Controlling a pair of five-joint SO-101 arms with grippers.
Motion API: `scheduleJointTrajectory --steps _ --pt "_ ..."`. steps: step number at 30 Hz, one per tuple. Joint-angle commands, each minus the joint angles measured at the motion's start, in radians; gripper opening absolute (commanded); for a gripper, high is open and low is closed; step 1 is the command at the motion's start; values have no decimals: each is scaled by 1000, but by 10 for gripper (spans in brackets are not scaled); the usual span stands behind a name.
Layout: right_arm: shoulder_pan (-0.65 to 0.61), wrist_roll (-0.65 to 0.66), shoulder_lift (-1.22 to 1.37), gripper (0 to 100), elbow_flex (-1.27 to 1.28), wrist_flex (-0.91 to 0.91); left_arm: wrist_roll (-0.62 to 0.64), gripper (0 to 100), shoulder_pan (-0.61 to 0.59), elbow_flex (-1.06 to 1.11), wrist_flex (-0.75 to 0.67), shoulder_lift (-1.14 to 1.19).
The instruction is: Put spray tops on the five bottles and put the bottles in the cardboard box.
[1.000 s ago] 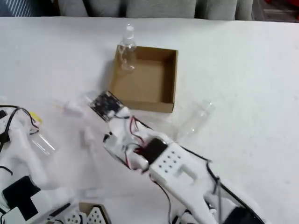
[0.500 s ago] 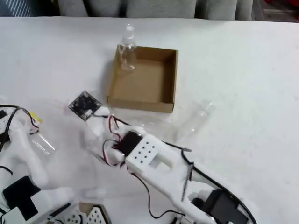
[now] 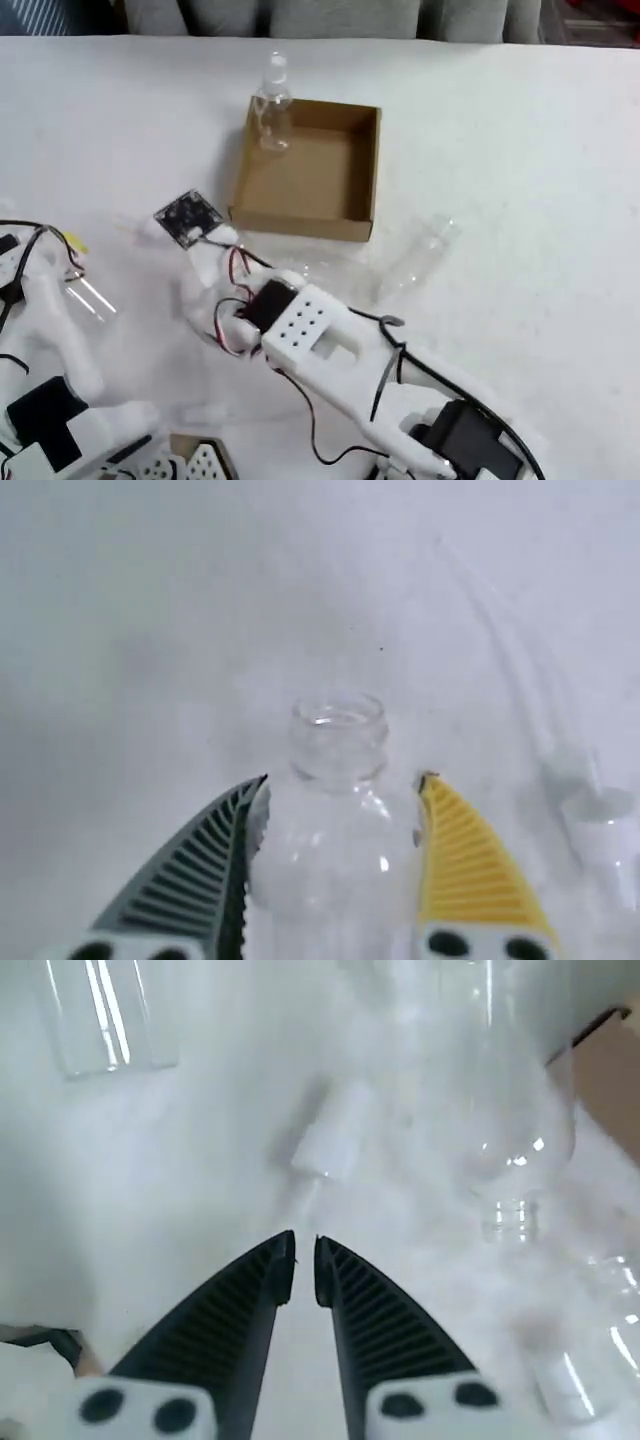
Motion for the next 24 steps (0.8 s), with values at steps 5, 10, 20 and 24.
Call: scheduleJointTrajectory --steps 5,10,20,24 --pt "-47 -44 12 15 -141 -21 9 20 24 -5 -29 -10" --pt "-48 -48 88 15 -166 -18 6 20 47 26 -43 -13" --pt "-51 -176 116 15 -152 -22 2 20 53 28 -64 -13" --pt "-51 -178 120 63 -144 -51 2 20 53 29 -64 -13"
